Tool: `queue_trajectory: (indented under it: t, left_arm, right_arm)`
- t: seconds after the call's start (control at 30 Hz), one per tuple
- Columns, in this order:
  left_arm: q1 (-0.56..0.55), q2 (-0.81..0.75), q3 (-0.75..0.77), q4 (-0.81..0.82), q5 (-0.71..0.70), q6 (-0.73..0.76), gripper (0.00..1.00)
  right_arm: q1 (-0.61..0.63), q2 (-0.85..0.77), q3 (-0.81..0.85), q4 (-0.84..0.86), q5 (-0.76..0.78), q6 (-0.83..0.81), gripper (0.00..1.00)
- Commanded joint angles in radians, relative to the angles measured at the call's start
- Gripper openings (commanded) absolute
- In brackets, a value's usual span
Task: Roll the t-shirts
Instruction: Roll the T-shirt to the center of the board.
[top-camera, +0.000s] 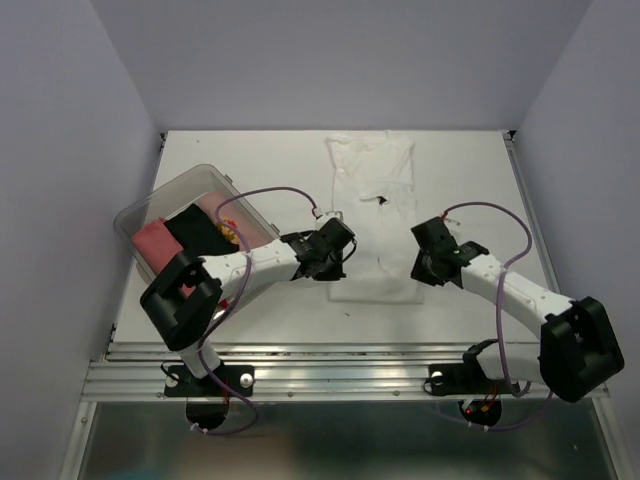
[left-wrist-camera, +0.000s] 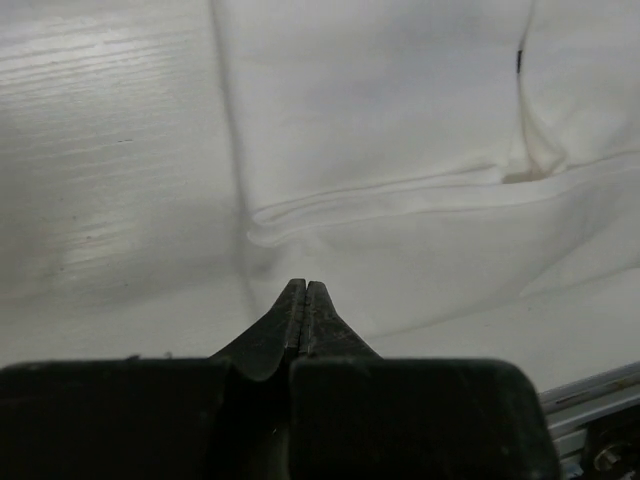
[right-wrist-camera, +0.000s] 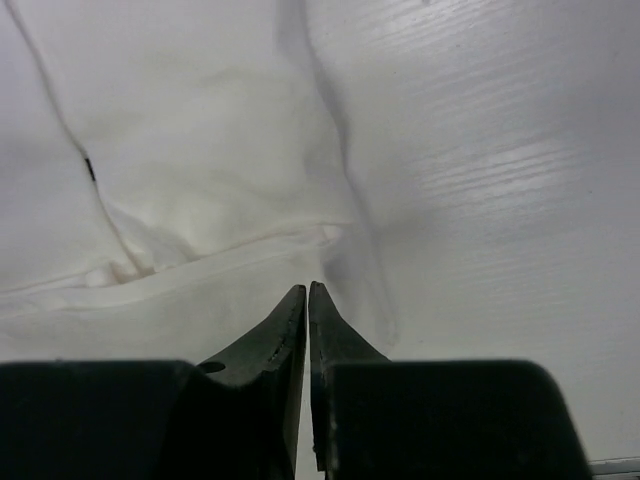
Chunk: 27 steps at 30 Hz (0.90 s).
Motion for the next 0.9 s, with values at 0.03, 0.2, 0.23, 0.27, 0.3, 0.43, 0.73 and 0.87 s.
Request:
queue_trajectory:
  t: [0.03,0.2,0.23,0.27,0.3,0.43,0.73,0.87]
  left_arm:
    - [-0.005,-0.197,-0.013,-0.027,-0.08,-0.019,0.01]
    - [-0.004,-0.253,-0.091,-0.019,-0.056,-0.065,0.51]
    - [-0.004,-0.256,-0.116,-0.017,-0.05,-0.082,0.59]
    - [-0.004,-0.253,-0.13,-0.014,-0.039,-0.093,0.62]
    - [-0.004,-0.253,-0.141,-0.01,-0.033,-0.105,0.64]
    - [-0.002,-0.262,-0.206,0.044,0.013,-0.171,0.67]
    - [-0.002,-0.224,-0.271,0.127,0.049,-0.269,0.61]
    - [-0.002,-0.207,-0.28,0.139,0.046,-0.287,0.52]
  right_arm:
    - [0.005,-0.155,-0.006,-0.101,0.107,0.028,0.13]
    - [-0.016,-0.236,-0.067,-0.138,0.043,0.103,0.48]
    - [-0.025,-0.242,-0.076,-0.137,0.021,0.117,0.52]
    - [-0.025,-0.252,-0.096,-0.135,-0.006,0.152,0.59]
    - [-0.025,-0.256,-0.107,-0.131,-0.014,0.168,0.6]
    - [-0.025,-0.293,-0.154,-0.111,-0.037,0.209,0.61]
    - [-0.034,-0.307,-0.256,-0.004,-0.095,0.242,0.55]
    - [-0.034,-0.305,-0.275,0.007,-0.091,0.243,0.5]
